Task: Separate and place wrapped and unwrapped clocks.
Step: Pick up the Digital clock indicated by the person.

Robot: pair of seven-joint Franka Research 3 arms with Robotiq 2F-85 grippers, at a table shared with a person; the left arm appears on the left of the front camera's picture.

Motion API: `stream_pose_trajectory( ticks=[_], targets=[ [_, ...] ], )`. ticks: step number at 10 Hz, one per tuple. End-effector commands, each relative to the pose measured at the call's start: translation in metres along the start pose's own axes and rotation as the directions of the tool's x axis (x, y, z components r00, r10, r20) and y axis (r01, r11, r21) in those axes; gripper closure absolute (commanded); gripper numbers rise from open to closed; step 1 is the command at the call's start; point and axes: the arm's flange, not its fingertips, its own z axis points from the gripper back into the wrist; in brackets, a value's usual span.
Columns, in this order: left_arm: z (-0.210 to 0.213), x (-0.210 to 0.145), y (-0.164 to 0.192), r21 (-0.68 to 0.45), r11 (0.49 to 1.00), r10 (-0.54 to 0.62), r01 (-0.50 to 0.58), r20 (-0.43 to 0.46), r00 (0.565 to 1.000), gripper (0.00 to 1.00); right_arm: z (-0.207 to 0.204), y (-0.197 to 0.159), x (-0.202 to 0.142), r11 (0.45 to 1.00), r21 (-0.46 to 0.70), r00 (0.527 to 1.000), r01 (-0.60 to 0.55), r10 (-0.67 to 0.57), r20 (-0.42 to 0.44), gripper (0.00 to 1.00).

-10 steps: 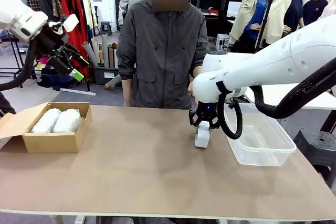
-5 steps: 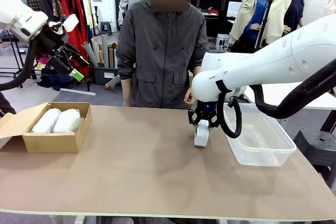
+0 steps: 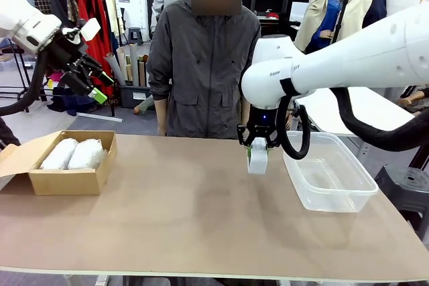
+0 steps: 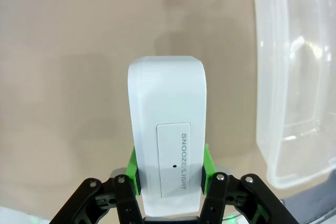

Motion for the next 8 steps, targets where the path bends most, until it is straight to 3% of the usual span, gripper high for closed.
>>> stream_pose_trajectory(
  ticks=[1,8],
  targets=[
    [0.001,0.001,-0.001,0.006,1.0,0.002,-0.002,-0.002,1.0,0.0,0.027,-0.001,0.0,0.999,-0.001,0.998,-0.053,0.053,0.017,1.0],
    [0.001,0.001,-0.001,0.006,1.0,0.002,-0.002,-0.002,1.0,0.0,0.15,0.007,-0.016,0.993,0.001,0.979,-0.117,0.115,0.167,1.0]
  ],
)
